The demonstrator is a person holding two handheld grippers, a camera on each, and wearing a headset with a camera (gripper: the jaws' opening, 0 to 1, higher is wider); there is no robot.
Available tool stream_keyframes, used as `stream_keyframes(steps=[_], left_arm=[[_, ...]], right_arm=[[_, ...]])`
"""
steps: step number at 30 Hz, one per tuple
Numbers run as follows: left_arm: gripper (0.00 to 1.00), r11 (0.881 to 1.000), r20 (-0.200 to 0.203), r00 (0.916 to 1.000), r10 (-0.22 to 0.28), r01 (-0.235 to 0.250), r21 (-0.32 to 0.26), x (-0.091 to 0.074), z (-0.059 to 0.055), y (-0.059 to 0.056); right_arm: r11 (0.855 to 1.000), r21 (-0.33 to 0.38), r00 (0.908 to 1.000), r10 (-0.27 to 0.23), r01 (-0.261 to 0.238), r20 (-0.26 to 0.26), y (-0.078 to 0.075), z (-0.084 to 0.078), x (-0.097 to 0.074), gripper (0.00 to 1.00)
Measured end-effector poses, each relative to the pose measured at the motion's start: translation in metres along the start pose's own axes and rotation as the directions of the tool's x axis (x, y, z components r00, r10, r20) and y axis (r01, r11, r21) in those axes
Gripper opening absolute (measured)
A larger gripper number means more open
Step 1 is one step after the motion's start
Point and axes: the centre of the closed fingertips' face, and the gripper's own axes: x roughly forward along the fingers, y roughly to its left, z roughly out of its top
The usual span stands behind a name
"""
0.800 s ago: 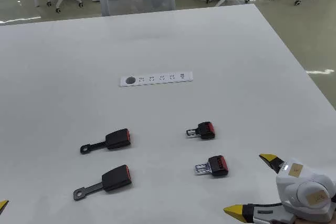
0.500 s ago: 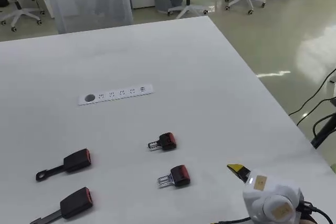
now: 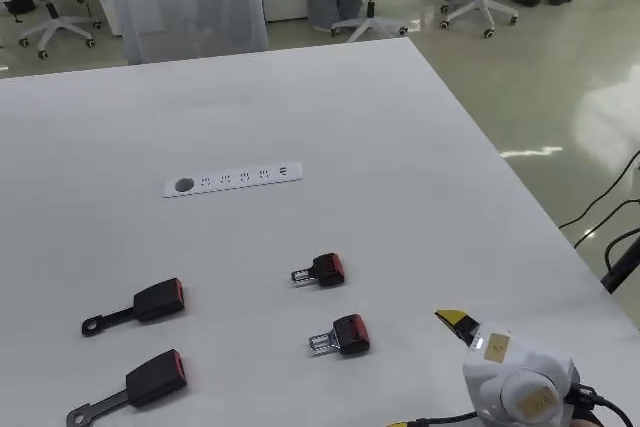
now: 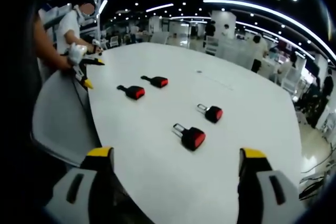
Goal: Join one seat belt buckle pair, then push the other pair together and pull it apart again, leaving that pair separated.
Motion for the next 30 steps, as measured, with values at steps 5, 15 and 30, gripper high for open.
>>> stream_keyframes(steps=[5,15,30], left_arm=[[1.00,1.000,0.008,1.0000,0.006,-0.006,-0.002,-0.001,0.001,0.002],[1.00,0.999,-0.008,0.9999,0.012,-0.012,-0.034,-0.002,-0.007,0.005],[1.00,1.000,0.000,0.9999,0.012,-0.012,-0.005,-0.003,0.001,0.003]], right_arm=[[1.000,0.002,1.0000,0.005,-0.005,-0.004,0.003,-0.001,0.003,1.00],[0.999,-0.013,0.9995,0.032,-0.032,0.003,0.013,0.009,0.016,1.00],[0.999,-0.007,0.9991,0.041,-0.041,0.013,0.012,0.013,0.018,1.00]])
